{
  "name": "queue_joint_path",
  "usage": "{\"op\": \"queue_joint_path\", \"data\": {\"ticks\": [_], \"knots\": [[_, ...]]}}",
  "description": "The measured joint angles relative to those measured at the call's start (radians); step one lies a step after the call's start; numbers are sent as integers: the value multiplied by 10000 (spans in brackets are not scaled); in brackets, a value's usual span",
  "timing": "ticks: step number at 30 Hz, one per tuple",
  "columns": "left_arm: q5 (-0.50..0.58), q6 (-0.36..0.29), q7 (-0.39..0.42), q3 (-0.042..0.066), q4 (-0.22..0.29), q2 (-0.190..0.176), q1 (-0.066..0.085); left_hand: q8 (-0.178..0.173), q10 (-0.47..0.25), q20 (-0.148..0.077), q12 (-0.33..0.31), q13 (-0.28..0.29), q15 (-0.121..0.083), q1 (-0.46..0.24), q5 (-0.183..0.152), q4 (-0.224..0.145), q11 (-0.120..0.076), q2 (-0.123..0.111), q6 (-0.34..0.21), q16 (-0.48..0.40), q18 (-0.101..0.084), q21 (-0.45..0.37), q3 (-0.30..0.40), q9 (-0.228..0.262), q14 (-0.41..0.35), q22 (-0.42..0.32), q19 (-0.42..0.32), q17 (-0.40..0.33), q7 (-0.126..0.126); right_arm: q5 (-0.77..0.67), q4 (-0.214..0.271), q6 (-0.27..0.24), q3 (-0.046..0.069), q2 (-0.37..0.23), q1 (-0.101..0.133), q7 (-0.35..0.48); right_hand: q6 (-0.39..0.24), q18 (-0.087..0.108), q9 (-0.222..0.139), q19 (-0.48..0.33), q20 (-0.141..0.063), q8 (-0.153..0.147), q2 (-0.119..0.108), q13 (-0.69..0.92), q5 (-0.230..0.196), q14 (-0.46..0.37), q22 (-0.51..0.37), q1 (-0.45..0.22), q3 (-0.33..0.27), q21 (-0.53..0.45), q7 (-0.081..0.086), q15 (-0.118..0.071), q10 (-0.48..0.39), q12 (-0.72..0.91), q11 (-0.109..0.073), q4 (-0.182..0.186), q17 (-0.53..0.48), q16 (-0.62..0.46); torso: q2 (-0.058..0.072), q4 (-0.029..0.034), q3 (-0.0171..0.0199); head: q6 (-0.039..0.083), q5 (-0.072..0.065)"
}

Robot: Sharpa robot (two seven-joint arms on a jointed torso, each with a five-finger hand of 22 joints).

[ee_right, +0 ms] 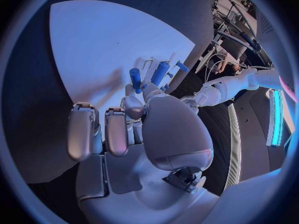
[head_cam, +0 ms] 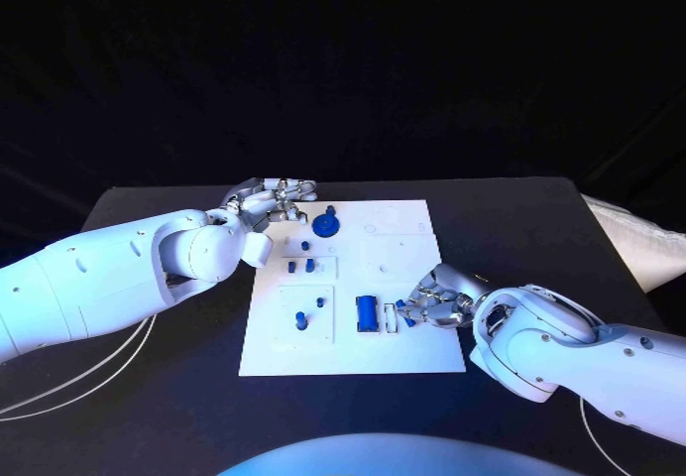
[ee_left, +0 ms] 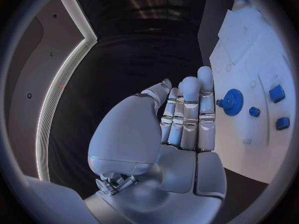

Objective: Assemble the parts on the task board

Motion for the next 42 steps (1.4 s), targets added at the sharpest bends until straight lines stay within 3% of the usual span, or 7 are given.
{"op": "queue_joint_path", "data": {"ticks": [15,42], "knots": [[-19,24,-1,0,-20,30,0,0,0,0,0,-1,0,0,0,0,0,0,0,0,-1,0,0,0,0,1,0,1,0,344,-183,41,0,296,-7,-30,89,0,33,0,0,69,4,212,0,0,12,-214,-50,0,-22,1,136,192,-62,112,-1,0,3,-7,0,-23,24],[-34,60,-27,1,-34,39,-2,-1,0,0,0,4,0,0,0,0,0,0,0,0,-1,1,0,0,0,3,0,2,0,201,-283,582,8,465,-12,-185,128,0,83,12,-12,147,-55,408,0,-1,28,-599,-193,37,-57,2,234,355,-50,359,-4,25,-2,-7,3,-45,39]]}}
